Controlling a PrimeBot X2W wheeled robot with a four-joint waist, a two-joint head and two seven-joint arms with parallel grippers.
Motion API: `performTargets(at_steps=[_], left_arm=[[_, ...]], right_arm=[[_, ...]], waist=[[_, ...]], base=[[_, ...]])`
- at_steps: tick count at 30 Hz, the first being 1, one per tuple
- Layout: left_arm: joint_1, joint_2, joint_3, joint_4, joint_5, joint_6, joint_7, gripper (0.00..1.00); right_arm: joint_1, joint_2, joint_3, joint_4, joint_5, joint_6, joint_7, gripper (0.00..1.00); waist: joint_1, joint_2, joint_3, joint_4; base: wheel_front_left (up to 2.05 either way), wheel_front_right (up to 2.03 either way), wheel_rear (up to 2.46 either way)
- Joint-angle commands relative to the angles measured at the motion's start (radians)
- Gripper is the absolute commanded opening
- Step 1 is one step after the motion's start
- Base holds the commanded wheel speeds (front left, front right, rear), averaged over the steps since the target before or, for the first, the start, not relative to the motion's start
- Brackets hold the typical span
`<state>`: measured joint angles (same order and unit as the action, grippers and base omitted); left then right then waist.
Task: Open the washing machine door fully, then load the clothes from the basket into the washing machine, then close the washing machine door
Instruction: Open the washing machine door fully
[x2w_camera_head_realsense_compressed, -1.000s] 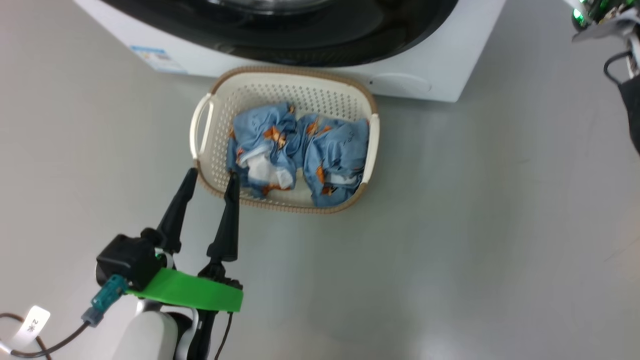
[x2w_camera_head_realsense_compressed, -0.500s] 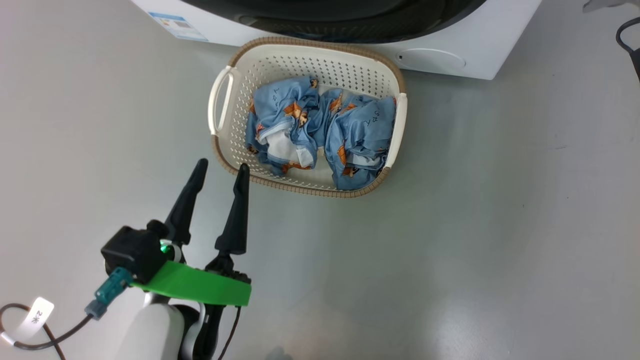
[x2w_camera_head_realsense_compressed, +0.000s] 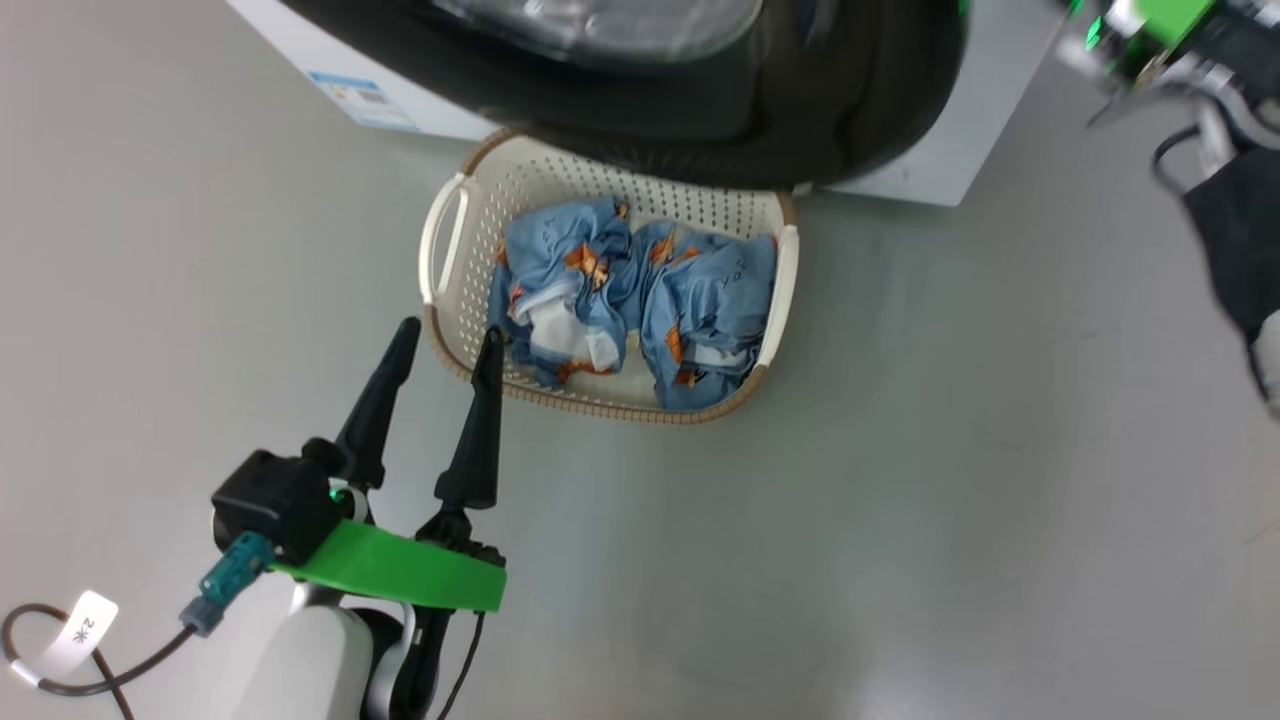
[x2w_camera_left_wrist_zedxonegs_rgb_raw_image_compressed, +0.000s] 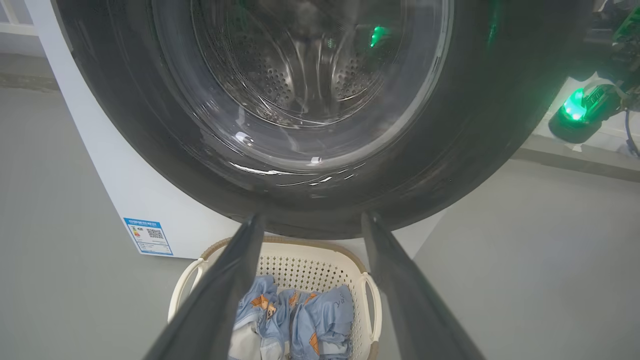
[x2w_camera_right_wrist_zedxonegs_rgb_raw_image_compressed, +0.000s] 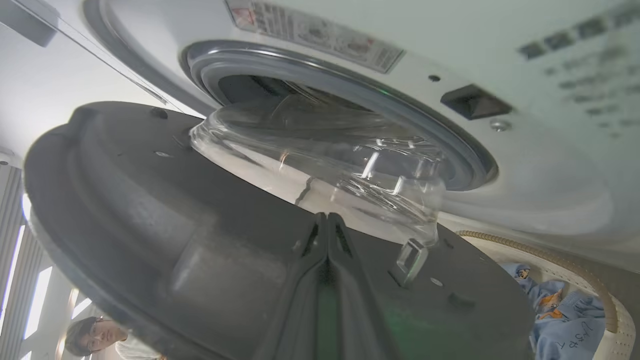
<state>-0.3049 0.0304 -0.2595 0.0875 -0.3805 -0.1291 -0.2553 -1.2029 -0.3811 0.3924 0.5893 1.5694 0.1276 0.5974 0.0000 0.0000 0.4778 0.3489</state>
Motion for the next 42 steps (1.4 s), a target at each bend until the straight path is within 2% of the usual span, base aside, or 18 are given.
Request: performTargets(at_steps=[1,14,42], left_arm=[[0.017,0.020,0.036,-0.017,0.015,-0.002,-0.006,1.00],[0.068,0.020,0.040,-0.009,0.041,-0.002,-0.006,1.00],[0.141,0.020,0.049,-0.010,0.068,-0.002,-0.006,1.00]], right_arm=[[0.037,0.040,0.020,-0.044,0.006,0.003,0.012,0.00],[0.193,0.079,0.094,-0.149,0.007,0.003,0.063,0.00],[0.406,0.186,0.244,-0.326,-0.001,0.003,0.130,0.00]], waist=[[0.0000,0.0000,-0.025,-0.014],[0.0000,0.0000,-0.118,-0.030],[0.0000,0.0000,-0.239,0.003]], base=[[0.00,0.00,0.00],[0.00,0.00,0.00],[0.00,0.00,0.00]])
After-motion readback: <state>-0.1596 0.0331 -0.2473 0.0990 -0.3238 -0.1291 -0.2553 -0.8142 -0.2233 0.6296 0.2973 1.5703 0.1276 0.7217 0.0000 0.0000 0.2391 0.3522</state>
